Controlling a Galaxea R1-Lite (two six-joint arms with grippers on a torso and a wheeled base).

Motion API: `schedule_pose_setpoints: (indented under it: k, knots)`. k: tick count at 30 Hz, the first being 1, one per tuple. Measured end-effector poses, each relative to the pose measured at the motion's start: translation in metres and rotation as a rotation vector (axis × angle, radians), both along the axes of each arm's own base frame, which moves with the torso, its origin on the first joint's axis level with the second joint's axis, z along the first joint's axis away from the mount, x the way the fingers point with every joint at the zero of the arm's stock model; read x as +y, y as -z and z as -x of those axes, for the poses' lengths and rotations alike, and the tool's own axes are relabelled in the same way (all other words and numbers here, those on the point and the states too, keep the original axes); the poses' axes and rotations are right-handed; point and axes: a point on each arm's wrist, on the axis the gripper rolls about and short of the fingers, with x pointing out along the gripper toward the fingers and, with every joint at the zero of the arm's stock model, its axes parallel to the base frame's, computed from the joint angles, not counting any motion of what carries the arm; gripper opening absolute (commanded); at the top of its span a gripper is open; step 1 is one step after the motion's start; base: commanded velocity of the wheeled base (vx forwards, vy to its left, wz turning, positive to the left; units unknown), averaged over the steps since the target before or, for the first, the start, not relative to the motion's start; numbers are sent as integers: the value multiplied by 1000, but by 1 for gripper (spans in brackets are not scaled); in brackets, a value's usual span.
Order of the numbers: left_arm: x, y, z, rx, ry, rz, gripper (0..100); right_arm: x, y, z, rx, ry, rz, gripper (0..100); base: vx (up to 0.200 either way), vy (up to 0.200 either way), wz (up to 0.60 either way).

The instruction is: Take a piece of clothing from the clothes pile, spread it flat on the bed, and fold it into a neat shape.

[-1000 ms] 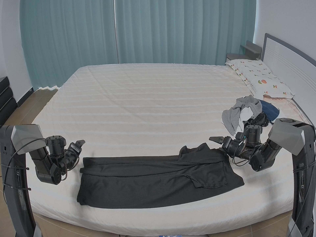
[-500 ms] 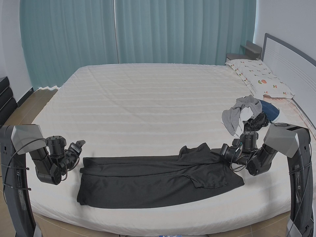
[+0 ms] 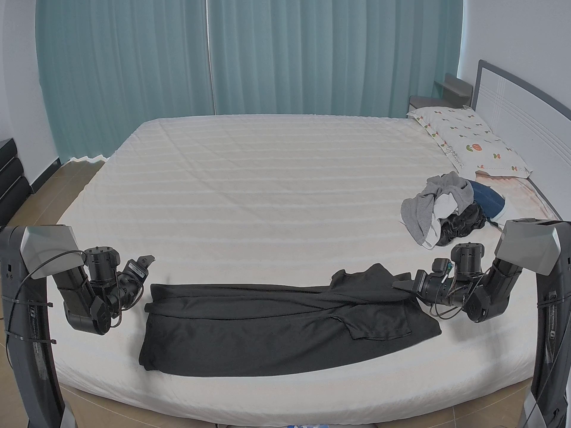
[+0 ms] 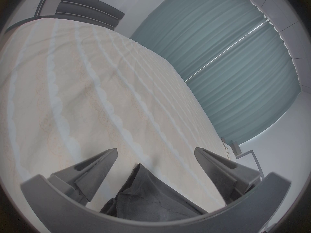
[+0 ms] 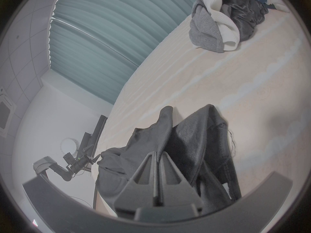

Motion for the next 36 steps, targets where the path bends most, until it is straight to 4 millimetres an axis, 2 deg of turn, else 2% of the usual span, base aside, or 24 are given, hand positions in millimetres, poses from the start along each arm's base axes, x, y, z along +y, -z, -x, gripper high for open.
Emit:
schedule_pose_setpoints:
  k: [6, 7, 17, 21, 31, 36]
  knots:
    - [0, 0, 1, 3, 1, -1, 100, -2, 2, 6, 4, -9, 21, 0, 0, 0, 0]
    - [0, 0, 1, 3, 1, -1, 100, -2, 2, 7, 3, -13, 26, 100, 0, 0, 0]
    - [-1, -7, 11, 11, 34, -10, 100, -4, 4, 13, -7, -29, 55, 100, 0, 0, 0]
    - [-4, -12, 22, 28, 91, -47, 100, -6, -7, 16, -27, -7, 39, 100, 0, 0, 0]
    - [-28, -46, 43, -9, 170, -68, 100, -3, -38, 19, -41, 165, 29, 100, 0, 0, 0]
    - [-35, -44, 59, 38, 181, -55, 100, 4, -43, 38, -8, 177, 36, 100, -120, 0, 0]
